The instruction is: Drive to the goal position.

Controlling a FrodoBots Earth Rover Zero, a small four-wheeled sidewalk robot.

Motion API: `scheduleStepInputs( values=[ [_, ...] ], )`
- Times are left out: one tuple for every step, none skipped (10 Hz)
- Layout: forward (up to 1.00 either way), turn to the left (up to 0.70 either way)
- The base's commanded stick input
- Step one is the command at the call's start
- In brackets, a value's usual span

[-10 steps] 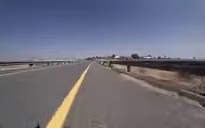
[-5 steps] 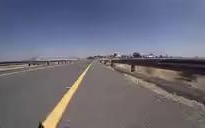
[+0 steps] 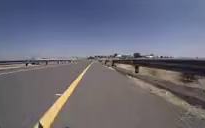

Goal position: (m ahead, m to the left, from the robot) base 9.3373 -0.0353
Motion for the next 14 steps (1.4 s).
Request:
scheduleStepInputs(
  values=[
    [1.0, 0.0],
    [1.0, 0.0],
    [1.0, 0.0],
    [1.0, 0.27],
    [1.0, 0.27],
    [1.0, 0.0],
    [1.0, 0.0],
    [1.0, 0.0],
    [1.0, 0.0],
    [1.0, 0.0],
    [1.0, 0.0],
    [1.0, 0.0],
    [1.0, 0.0],
    [1.0, 0.0]
  ],
)
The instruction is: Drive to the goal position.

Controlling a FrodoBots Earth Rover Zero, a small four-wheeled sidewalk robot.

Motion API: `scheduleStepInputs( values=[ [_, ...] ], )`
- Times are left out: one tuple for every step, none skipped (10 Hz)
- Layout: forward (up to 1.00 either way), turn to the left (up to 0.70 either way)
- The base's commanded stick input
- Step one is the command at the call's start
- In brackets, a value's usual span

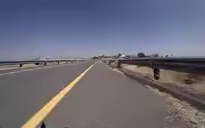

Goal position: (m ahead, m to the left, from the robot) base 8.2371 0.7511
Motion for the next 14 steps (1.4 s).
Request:
scheduleStepInputs(
  values=[
    [1.0, 0.0],
    [1.0, 0.0],
    [1.0, 0.0],
    [1.0, 0.0],
    [1.0, 0.27],
    [1.0, 0.27],
    [1.0, 0.27],
    [1.0, 0.27],
    [1.0, 0.27],
    [1.0, 0.27],
    [1.0, 0.0],
    [1.0, 0.0],
    [1.0, 0.0],
    [1.0, 0.0]
  ],
)
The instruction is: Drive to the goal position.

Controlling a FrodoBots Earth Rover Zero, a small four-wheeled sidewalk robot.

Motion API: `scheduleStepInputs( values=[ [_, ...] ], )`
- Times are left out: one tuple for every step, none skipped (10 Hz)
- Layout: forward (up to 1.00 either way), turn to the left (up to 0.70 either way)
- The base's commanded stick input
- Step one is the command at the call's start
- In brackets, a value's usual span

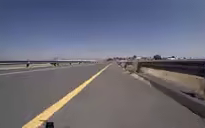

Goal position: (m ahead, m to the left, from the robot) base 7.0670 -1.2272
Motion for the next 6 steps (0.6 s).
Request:
scheduleStepInputs(
  values=[
    [1.0, 0.0],
    [1.0, 0.0],
    [1.0, 0.0],
    [1.0, 0.0],
    [1.0, 0.0],
    [1.0, 0.0]
  ],
)
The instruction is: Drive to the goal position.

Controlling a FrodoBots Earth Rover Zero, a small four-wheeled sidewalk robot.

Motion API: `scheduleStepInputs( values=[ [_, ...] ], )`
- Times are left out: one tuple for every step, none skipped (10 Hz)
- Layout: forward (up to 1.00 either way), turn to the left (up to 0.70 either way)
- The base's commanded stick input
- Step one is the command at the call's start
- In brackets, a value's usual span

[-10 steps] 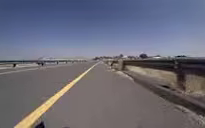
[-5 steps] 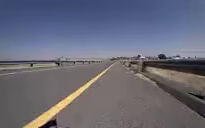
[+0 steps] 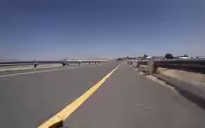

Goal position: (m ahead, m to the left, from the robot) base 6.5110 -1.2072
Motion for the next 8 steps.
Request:
scheduleStepInputs(
  values=[
    [1.0, 0.0],
    [1.0, 0.0],
    [1.0, 0.0],
    [1.0, 0.0],
    [1.0, 0.0],
    [1.0, 0.0],
    [1.0, 0.0],
    [1.0, 0.0]
  ],
)
